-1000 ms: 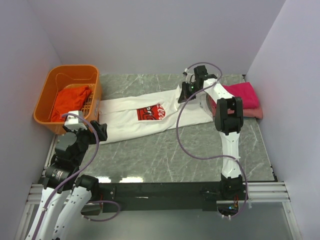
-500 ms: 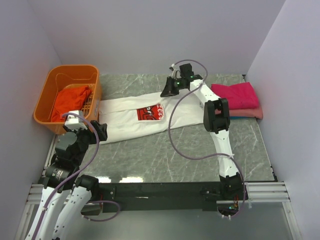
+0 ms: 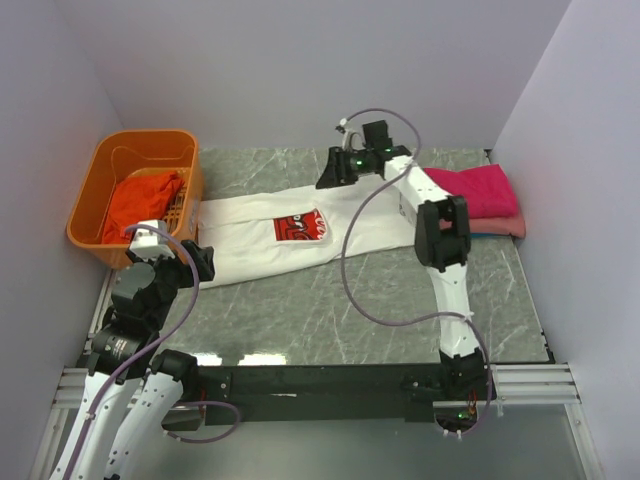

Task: Fold and stack the t-shirts
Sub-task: Fold the tshirt

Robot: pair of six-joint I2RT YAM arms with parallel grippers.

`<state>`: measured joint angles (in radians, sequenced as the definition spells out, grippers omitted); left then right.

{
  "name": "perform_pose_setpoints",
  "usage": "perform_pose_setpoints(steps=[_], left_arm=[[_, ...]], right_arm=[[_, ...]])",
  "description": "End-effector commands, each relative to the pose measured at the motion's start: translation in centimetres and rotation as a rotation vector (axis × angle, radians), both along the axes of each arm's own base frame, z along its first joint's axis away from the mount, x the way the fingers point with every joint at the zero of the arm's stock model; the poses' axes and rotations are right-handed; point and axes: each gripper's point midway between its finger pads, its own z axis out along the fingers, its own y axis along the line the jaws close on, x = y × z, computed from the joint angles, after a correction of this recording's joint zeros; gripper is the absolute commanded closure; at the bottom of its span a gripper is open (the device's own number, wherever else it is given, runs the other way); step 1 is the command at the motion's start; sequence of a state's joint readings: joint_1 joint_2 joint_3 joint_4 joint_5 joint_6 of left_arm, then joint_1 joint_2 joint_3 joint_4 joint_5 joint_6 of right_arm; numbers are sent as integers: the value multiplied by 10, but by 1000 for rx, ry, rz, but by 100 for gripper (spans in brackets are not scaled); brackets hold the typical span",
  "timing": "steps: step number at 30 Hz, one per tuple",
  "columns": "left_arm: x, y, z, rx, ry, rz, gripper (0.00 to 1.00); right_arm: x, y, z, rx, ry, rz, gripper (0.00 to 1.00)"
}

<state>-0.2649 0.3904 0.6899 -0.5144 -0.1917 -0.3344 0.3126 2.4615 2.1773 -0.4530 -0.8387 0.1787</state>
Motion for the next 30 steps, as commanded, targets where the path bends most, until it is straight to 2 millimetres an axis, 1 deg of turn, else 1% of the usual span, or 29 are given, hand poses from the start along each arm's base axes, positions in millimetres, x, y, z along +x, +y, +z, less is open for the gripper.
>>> perform_pose_setpoints(steps=[1,2,3,4,5,6,7,8,9,10,11,12,13,14,15,16,17,18,19,20,21,22,24,25,26,27,28,29,30], left_arm=[[2,1,7,-4,-32,3,11],[2,0,7,-4,-34,-5,11],[2,-1,7,-3,-33,-11,11],[2,-3,6,-3,-32,-17,11],[2,-5,7,-4,-33,-31,11],[2,-6,7,-5,-36,-37,11],[2,-7,7,-4,-36,-44,11],[2,-8,7,-4,-38,-49,11],[2,-9,7,-4,-39,-55,11],[2,-9,9,-6,-46,-56,11],[1,-9,10,-7,-51,-55,11],[1,-6,11,-7,-53,-40,11],[-1,-4,14,-12,-64,-30,11],[-3,-1,16,-14,-74,-17,11],[-3,4,19,-13,-85,12,11],[-7,9,23,-24,-103,33,11],[-9,12,26,-25,-116,48,12],[-12,16,29,-37,-131,71,12],[-17,25,36,-50,-162,119,12],[-20,31,39,-62,-179,150,12],[-22,36,42,-67,-195,176,12],[-29,45,48,-90,-230,223,12],[-34,53,51,-108,-256,264,12],[-39,56,55,-124,-277,278,12],[-41,60,56,-127,-285,298,12],[-42,60,57,-131,-291,298,12],[-43,60,58,-134,-298,296,12],[-44,60,58,-134,-301,293,12],[-43,58,58,-135,-300,284,12]], right_arm=[[-15,-48,95,-10,-323,116,42],[-26,-59,101,-34,-344,129,41],[-33,-68,102,-58,-359,147,41],[-46,-80,94,-107,-389,211,41],[-67,-85,94,-122,-403,269,41],[-81,-90,87,-152,-422,330,40],[-108,-97,85,-197,-496,463,39],[-137,-99,59,-233,-468,557,39],[-156,-98,49,-262,-484,632,38],[-167,-96,55,-298,-592,689,37],[-198,-91,20,-365,-544,761,36],[-194,-77,17,-400,-638,751,36],[-217,-75,5,-428,-652,766,35],[-239,-46,1,-441,-710,830,35],[-230,-30,3,-499,-792,772,34],[-238,-14,2,-527,-840,769,34],[-263,13,-6,-528,-881,821,34],[-253,34,2,-571,-975,736,33],[-257,49,-5,-589,-1005,727,33],[-257,64,-3,-595,-1046,700,33],[-268,96,8,-562,-1119,660,32],[-260,103,-10,-650,-1121,623,32],[-254,141,5,-649,-1209,559,32],[-254,152,-13,-704,-1226,546,32],[-251,166,-8,-698,-1260,522,32],[-249,176,-10,-705,-1294,524,31],[-250,183,-32,-727,-1284,556,31],[-247,194,-27,-715,-1298,545,31],[-245,199,-32,-721,-1296,546,31]])
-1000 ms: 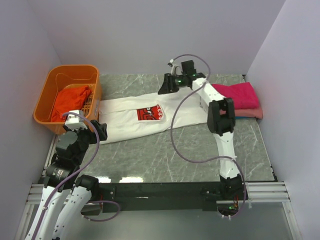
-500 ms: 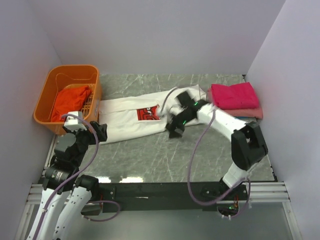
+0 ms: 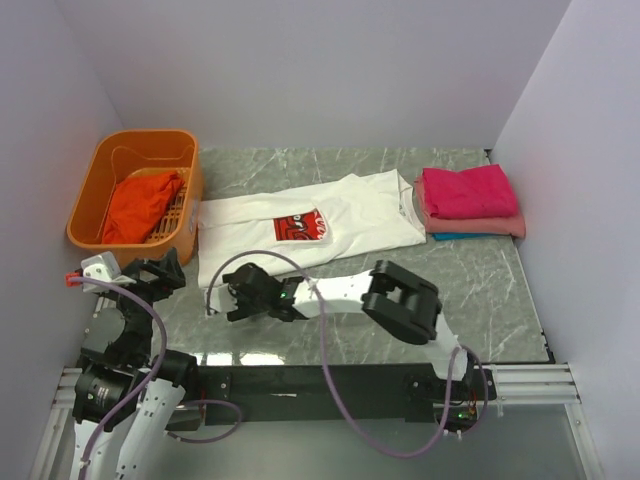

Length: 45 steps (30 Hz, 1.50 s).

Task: Fold and stack the t-shirts
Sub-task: Fold the tshirt

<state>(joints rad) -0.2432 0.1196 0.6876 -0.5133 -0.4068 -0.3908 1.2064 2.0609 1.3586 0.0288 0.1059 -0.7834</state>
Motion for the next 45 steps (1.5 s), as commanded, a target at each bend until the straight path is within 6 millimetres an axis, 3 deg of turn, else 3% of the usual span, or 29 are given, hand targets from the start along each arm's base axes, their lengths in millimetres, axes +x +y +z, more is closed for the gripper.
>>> perform_pose_setpoints(steps=[1,2,4,8,10,11,14,17,18,20,21,23,24,26,27,28,29,30,32,37,44,45], left_arm=[[-2,7,8,-25,-33,39,12],[-1,5,8,-23,-32,27,12],[1,3,7,-15,-27,20,12],[2,-1,8,-5,-30,-2,12],[2,-2,8,-3,-30,-8,12],[2,-1,8,-3,-32,-7,12],[1,-1,9,-7,-37,-4,12],[0,0,9,-6,-40,-4,12],[0,0,9,-6,-41,-4,12],[0,-1,9,-6,-40,-5,12],[0,-1,9,-6,-41,-5,12],[0,-2,9,-7,-40,-10,12],[1,-1,9,-4,-41,-8,12],[0,-2,10,-4,-41,-15,12],[1,-2,9,-3,-40,-13,12],[2,-3,8,-3,-37,-15,12],[2,-4,9,-2,-38,-22,12],[2,-5,10,0,-41,-30,12],[4,-8,10,6,-41,-46,12],[14,-37,11,29,-35,-195,12],[43,-88,-3,-19,24,-433,14],[54,-96,-14,-52,74,-459,15]], right_arm=[[33,24,7,65,-132,-109,32],[40,31,12,77,-155,-131,32],[46,39,3,74,-155,-148,32],[53,39,-13,44,-174,-177,35],[55,35,-23,23,-171,-176,43],[55,34,-25,19,-169,-181,53],[55,28,-35,-2,-145,-180,68],[44,22,-37,5,-96,-153,85],[41,22,-24,32,-89,-145,88],[26,13,-31,29,-39,-108,95],[23,12,-16,57,-34,-101,96],[11,1,-20,46,4,-78,97],[8,0,-6,75,2,-75,97],[-7,-10,-11,60,42,-49,98],[-13,-12,1,82,46,-41,98],[-27,-19,-6,58,71,-18,98],[-38,-21,2,70,93,7,98],[-52,-32,-11,36,116,30,98],[-85,-40,-18,5,136,104,98],[-149,-85,-32,-62,228,236,98],[-177,-142,-26,-177,266,341,95],[-177,-152,-20,-198,270,337,93]])
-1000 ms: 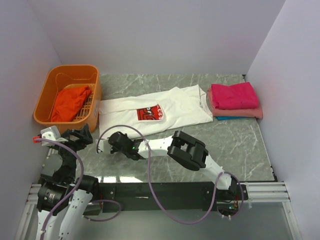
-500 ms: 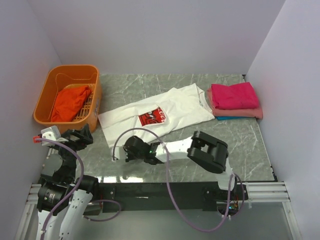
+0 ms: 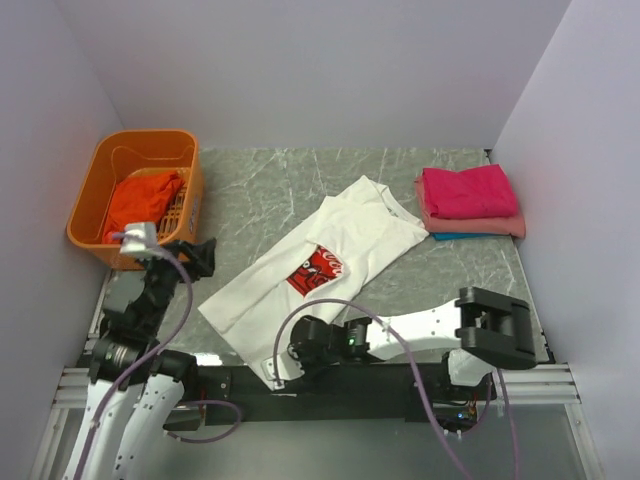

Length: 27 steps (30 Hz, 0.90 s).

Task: Fold and stack the t-shirts
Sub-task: Fold the tshirt

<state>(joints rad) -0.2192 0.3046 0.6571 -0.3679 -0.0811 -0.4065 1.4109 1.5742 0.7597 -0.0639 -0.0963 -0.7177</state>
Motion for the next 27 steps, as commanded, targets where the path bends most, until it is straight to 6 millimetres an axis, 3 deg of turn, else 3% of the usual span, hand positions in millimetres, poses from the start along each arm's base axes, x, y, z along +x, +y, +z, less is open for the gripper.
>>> perform_pose_setpoints(steps=[1,3,4,5,7,8,9,10,11,12,13,14,16,17,18,19,20,21,22,23,25,26,27], left_arm=[[21,-40,-9,-77,44,-178,15],[40,-59,-26,-115,134,-247,16],[46,-65,-31,-121,164,-274,17],[60,-76,-46,-125,248,-308,18],[74,-91,-59,-125,336,-373,21],[89,-105,-70,-128,413,-428,23],[96,-111,-78,-129,452,-453,25],[104,-118,-83,-130,482,-481,27],[116,-127,-73,-128,475,-513,28],[126,-142,-100,-105,554,-559,29],[132,-149,-110,-86,596,-580,30],[153,-161,-119,-66,630,-596,31],[166,-181,-133,1,660,-646,29],[182,-190,-122,17,638,-658,28],[192,-198,-151,32,699,-669,28],[207,-208,-142,32,669,-686,28],[215,-212,-169,30,725,-694,28],[222,-216,-176,36,733,-705,28],[234,-226,-167,36,703,-733,27],[235,-229,-196,41,772,-745,26],[248,-241,-197,45,763,-767,24],[249,-247,-216,62,793,-768,25],[250,-250,-223,77,809,-764,26]], right_arm=[[-4,-29,15,-54,23,29,76],[2,-39,41,-14,32,28,54],[21,-47,52,12,37,-21,41],[30,-55,74,63,23,-24,37],[60,-68,94,128,-6,-120,29],[91,-86,110,176,-34,-221,27],[105,-95,118,203,-57,-281,26],[120,-104,127,239,-81,-350,23],[146,-126,143,306,-98,-504,20],[162,-134,153,371,-114,-577,17],[175,-146,161,417,-114,-655,8],[194,-169,166,460,-94,-794,4],[206,-182,174,493,-8,-854,0],[210,-186,164,465,87,-883,0],[216,-208,170,464,162,-942,0],[208,-201,174,490,260,-886,4],[204,-206,168,478,339,-902,5],[207,-209,176,505,355,-913,6],[209,-215,179,531,387,-939,7],[208,-217,179,537,395,-948,7],[207,-220,180,546,401,-963,7],[205,-220,181,555,400,-960,7],[205,-220,181,562,398,-959,7]])
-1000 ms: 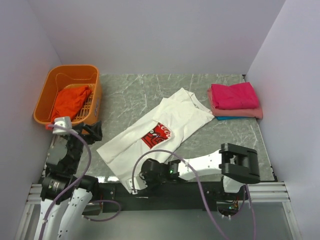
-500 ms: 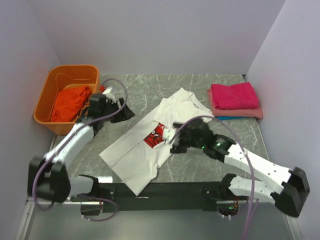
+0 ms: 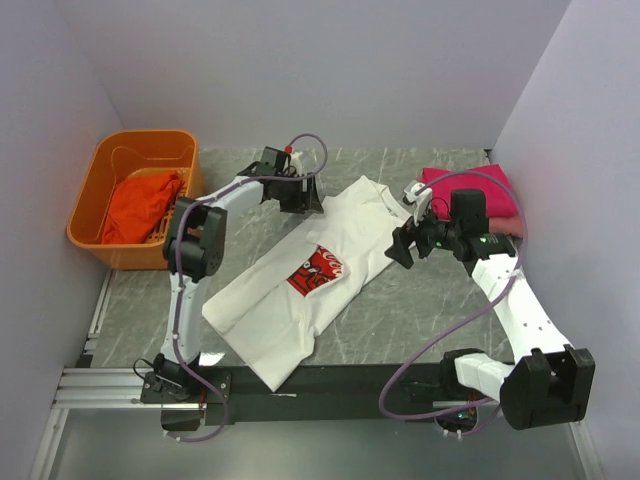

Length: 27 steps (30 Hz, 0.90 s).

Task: Fold and stack the t-shirts
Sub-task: Fold the tshirt

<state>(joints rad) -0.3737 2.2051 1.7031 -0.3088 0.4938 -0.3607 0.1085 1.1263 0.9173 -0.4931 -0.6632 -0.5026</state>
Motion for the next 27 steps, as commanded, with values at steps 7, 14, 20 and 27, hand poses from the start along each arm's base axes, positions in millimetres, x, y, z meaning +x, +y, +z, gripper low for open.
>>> perform_pose_setpoints(steps=[7,14,20,27], left_arm=[[30,-13,-40,204,-25,1,35],[5,-38,-61,190,41,-147,45],[5,-29,-71,264,33,-89,80],[49,13,-36,210,-9,150,100]], right_arm=[[-17,10,18,125,37,54,7],[-13,6,12,128,59,40,7],[-13,5,9,133,74,40,7],[-13,1,6,132,84,32,7]])
